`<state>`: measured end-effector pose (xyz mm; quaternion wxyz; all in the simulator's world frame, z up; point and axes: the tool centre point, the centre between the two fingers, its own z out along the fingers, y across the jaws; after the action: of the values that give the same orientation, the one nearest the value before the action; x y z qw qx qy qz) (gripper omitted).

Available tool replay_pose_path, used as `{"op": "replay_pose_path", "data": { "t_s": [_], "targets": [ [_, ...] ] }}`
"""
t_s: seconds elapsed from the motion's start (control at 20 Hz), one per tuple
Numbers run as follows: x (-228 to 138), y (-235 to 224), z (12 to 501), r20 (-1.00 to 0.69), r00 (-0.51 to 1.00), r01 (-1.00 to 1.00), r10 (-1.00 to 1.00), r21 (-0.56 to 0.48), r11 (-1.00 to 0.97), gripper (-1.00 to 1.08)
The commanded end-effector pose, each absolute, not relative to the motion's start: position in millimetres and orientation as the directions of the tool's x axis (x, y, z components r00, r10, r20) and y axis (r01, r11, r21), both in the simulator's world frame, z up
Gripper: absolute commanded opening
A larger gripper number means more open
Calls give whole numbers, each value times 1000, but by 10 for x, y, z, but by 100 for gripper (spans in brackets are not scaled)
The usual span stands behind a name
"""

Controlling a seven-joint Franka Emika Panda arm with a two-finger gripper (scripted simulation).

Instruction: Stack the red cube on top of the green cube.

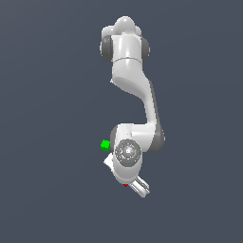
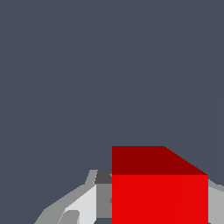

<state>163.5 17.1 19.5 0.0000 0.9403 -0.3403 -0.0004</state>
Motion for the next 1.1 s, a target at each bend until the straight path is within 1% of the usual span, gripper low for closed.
{"op": "replay_pose_path", "data": {
  "t_s": [0.0,0.4,0.6,0.8,1.05],
  "targets": [
    [1638,171,199,0,768,-640,-640,0,-768,-100],
    [1634,173,204,-1,769,-640,-640,0,-769,-100],
    [1630,173,289,-1,769,-640,-640,0,-769,-100],
    [1626,174,486,-1,769,-640,-640,0,-769,-100],
    [1621,173,856,-1,769,-640,-640,0,-769,-100]
  ]
}}
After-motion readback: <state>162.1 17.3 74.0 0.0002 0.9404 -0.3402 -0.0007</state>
